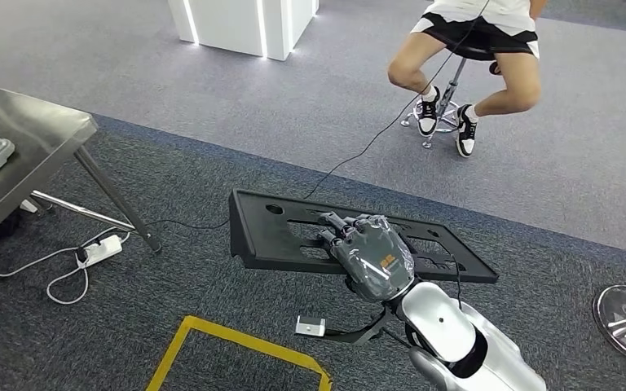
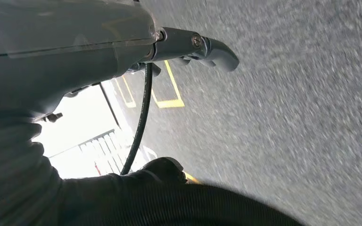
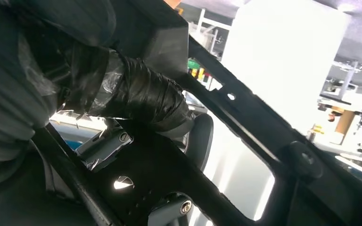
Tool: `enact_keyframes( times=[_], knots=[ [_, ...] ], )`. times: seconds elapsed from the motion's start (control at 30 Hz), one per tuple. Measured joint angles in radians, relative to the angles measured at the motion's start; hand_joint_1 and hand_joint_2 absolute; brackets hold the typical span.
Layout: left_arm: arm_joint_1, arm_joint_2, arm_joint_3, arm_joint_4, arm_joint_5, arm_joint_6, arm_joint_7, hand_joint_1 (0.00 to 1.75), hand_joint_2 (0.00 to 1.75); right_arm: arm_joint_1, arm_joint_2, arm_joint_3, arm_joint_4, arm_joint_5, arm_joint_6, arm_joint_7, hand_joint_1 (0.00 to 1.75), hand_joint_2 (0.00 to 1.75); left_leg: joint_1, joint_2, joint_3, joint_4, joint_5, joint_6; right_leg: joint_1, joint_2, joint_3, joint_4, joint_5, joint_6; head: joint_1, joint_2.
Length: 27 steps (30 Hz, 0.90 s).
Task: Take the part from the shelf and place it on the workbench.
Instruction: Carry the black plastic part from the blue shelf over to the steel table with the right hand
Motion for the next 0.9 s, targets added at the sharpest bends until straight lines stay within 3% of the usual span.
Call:
enact_keyframes(
  times=[0.03,0.07,0.13,0.17,0.2,0.23,0.27,0.33,0.4,0.43,0.5,0.53,0.6,0.67,0.7,0.73,0.77,0.8,0.87,0.9],
  knots=[
    [0.001,0.0,0.0,0.001,-0.001,0.0,-0.001,0.0,1.75,-0.003,0.0,0.0,0.002,0.0,0.0,0.0,1.75,1.75,-0.002,0.011,-0.004,0.006,-0.004,-0.004,-0.002,-0.013,0.004,-0.008,0.004,-0.003,0.0,0.0],
    [0.001,0.0,0.001,0.001,-0.002,0.0,-0.002,0.0,1.75,-0.006,0.0,0.0,0.003,0.0,0.0,0.0,1.75,1.75,-0.004,0.038,-0.014,0.027,-0.019,-0.009,-0.005,-0.028,0.008,-0.016,0.008,-0.007,-0.001,0.0],
    [-0.002,0.001,0.002,0.001,-0.003,-0.001,-0.002,0.0,1.75,-0.011,0.0,0.0,0.007,0.0,-0.002,0.0,1.75,1.75,-0.005,0.109,-0.061,0.127,-0.08,-0.017,-0.005,-0.059,0.013,-0.024,0.01,-0.012,-0.004,0.0],
    [-0.003,0.001,0.002,0.002,-0.004,-0.001,-0.003,0.0,1.75,-0.012,-0.001,0.0,0.009,0.0,-0.002,0.0,1.75,1.75,-0.002,0.13,-0.093,0.195,-0.114,-0.023,-0.004,-0.076,0.013,-0.024,0.01,-0.013,-0.005,0.0],
    [-0.004,0.001,0.004,0.002,-0.004,-0.002,-0.003,0.0,1.75,-0.013,-0.001,0.0,0.012,0.0,-0.002,0.0,1.75,1.75,0.001,0.138,-0.119,0.25,-0.135,-0.027,-0.004,-0.092,0.013,-0.024,0.009,-0.013,-0.005,0.0],
    [-0.004,0.001,0.005,0.003,-0.004,-0.002,-0.003,0.0,1.75,-0.014,-0.001,0.0,0.016,0.0,-0.002,0.0,1.75,1.75,0.005,0.142,-0.13,0.275,-0.138,-0.031,-0.004,-0.109,0.013,-0.023,0.007,-0.012,-0.005,0.0],
    [-0.003,0.001,0.007,0.003,-0.005,-0.002,-0.003,0.0,1.75,-0.016,-0.001,0.0,0.019,0.0,-0.002,0.0,1.75,1.75,0.008,0.146,-0.121,0.26,-0.122,-0.035,-0.005,-0.124,0.013,-0.022,0.005,-0.01,-0.005,0.0],
    [-0.003,0.001,0.01,0.004,-0.007,-0.001,-0.002,0.0,1.75,-0.027,-0.001,0.0,0.023,0.0,-0.001,0.0,1.75,1.75,0.011,0.177,-0.052,0.133,-0.063,-0.04,-0.006,-0.151,0.015,-0.016,-0.001,-0.002,-0.005,0.0],
    [-0.004,0.002,0.012,0.005,-0.009,0.0,-0.001,0.0,1.75,-0.046,-0.001,0.0,0.026,0.0,0.001,0.001,1.75,1.75,0.009,0.219,0.006,0.027,-0.03,-0.033,-0.002,-0.171,0.016,-0.007,-0.01,0.009,-0.004,0.0],
    [-0.005,0.002,0.014,0.006,-0.011,0.001,-0.001,0.0,1.75,-0.055,-0.002,0.0,0.026,0.0,0.003,0.001,1.75,1.75,0.007,0.229,0.015,0.009,-0.029,-0.026,0.0,-0.18,0.017,-0.004,-0.014,0.014,-0.004,0.0],
    [-0.006,0.002,0.016,0.006,-0.017,-0.002,0.0,0.0,1.75,-0.068,-0.002,-0.001,0.027,0.0,0.005,0.001,1.75,1.75,0.003,0.209,0.012,0.009,-0.028,-0.011,-0.001,-0.198,0.022,-0.004,-0.017,0.025,-0.003,0.0],
    [-0.006,0.002,0.017,0.006,-0.021,-0.006,0.0,0.0,1.75,-0.075,-0.003,-0.001,0.028,-0.001,0.007,0.001,1.75,1.75,0.003,0.197,0.013,0.006,-0.026,-0.004,-0.004,-0.194,0.024,0.0,-0.022,0.031,-0.002,0.0],
    [-0.008,0.002,0.02,0.007,-0.034,-0.014,-0.002,0.0,1.75,-0.097,-0.003,-0.003,0.026,-0.006,0.014,0.003,1.75,1.75,0.005,0.174,0.016,-0.001,-0.021,0.009,-0.012,-0.141,0.005,0.049,-0.058,0.04,-0.002,0.0],
    [-0.012,0.002,0.023,0.01,-0.046,-0.02,-0.004,0.0,1.75,-0.124,-0.003,-0.012,0.02,-0.017,0.028,0.008,1.75,1.75,0.004,0.153,0.015,-0.002,-0.018,0.016,-0.014,-0.078,-0.056,0.171,-0.119,0.04,-0.001,0.0],
    [-0.015,0.002,0.024,0.011,-0.051,-0.022,-0.004,0.0,1.75,-0.135,-0.002,-0.02,0.015,-0.022,0.038,0.01,1.75,1.75,0.002,0.138,0.014,-0.002,-0.017,0.019,-0.014,-0.067,-0.09,0.236,-0.141,0.039,0.0,0.0],
    [-0.016,0.002,0.025,0.013,-0.053,-0.023,-0.005,0.0,1.75,-0.143,-0.001,-0.029,0.011,-0.027,0.046,0.012,1.75,1.75,0.0,0.123,0.015,-0.002,-0.016,0.02,-0.012,-0.063,-0.113,0.276,-0.145,0.038,-0.001,0.0],
    [-0.017,0.002,0.025,0.014,-0.056,-0.024,-0.005,0.0,1.75,-0.151,0.001,-0.035,0.008,-0.03,0.053,0.012,1.75,1.75,-0.001,0.105,0.016,-0.001,-0.016,0.021,-0.011,-0.06,-0.121,0.28,-0.129,0.034,0.0,0.0],
    [-0.018,0.002,0.025,0.016,-0.06,-0.025,-0.007,0.0,1.75,-0.158,0.002,-0.041,0.004,-0.033,0.058,0.012,1.75,1.75,-0.003,0.086,0.018,-0.001,-0.016,0.021,-0.009,-0.054,-0.11,0.244,-0.094,0.028,0.0,0.0],
    [-0.019,0.002,0.026,0.019,-0.075,-0.028,-0.012,0.0,1.75,-0.176,0.004,-0.049,-0.002,-0.038,0.063,0.012,1.75,1.75,-0.005,0.054,0.018,0.0,-0.015,0.019,-0.005,-0.01,-0.058,0.11,-0.016,0.01,-0.001,0.0],
    [-0.02,0.002,0.027,0.021,-0.086,-0.031,-0.017,0.0,1.75,-0.187,0.006,-0.054,-0.005,-0.04,0.065,0.012,1.75,1.75,-0.004,0.04,0.016,0.002,-0.013,0.017,-0.004,0.014,-0.036,0.052,0.006,0.004,-0.001,0.0]
  ],
)
